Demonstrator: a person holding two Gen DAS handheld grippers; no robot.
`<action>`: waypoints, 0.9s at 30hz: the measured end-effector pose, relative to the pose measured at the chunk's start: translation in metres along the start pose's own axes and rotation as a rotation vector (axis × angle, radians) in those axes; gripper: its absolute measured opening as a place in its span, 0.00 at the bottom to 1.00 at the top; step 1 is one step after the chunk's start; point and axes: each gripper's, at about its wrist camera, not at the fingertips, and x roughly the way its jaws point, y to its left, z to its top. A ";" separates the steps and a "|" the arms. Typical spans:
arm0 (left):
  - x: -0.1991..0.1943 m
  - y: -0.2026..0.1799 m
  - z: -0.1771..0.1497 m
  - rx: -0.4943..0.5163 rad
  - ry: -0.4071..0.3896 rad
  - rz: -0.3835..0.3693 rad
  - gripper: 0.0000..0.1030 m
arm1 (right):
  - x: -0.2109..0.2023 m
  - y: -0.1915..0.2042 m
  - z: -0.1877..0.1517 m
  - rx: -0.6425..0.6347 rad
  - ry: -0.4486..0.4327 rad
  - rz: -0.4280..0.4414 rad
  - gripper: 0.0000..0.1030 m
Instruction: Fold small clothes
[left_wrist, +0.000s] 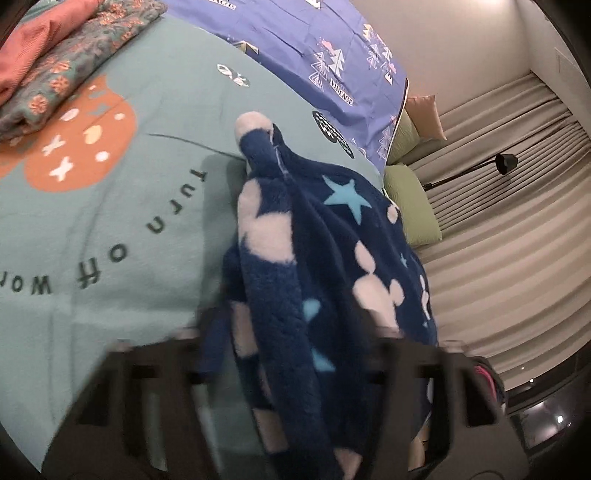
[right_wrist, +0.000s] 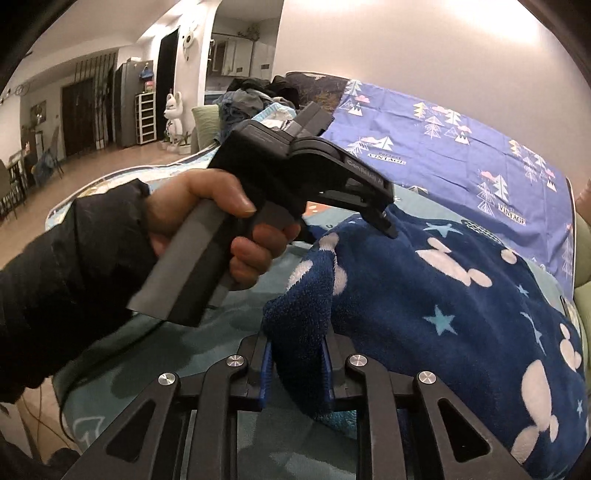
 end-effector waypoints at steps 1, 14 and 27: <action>-0.001 -0.001 0.002 -0.007 0.001 -0.006 0.29 | -0.002 -0.001 0.001 0.008 -0.003 0.004 0.19; -0.025 -0.087 0.017 0.134 -0.079 0.068 0.24 | -0.050 -0.036 0.014 0.154 -0.114 0.033 0.18; -0.010 -0.179 0.024 0.293 -0.080 0.162 0.23 | -0.105 -0.091 0.004 0.284 -0.241 0.032 0.18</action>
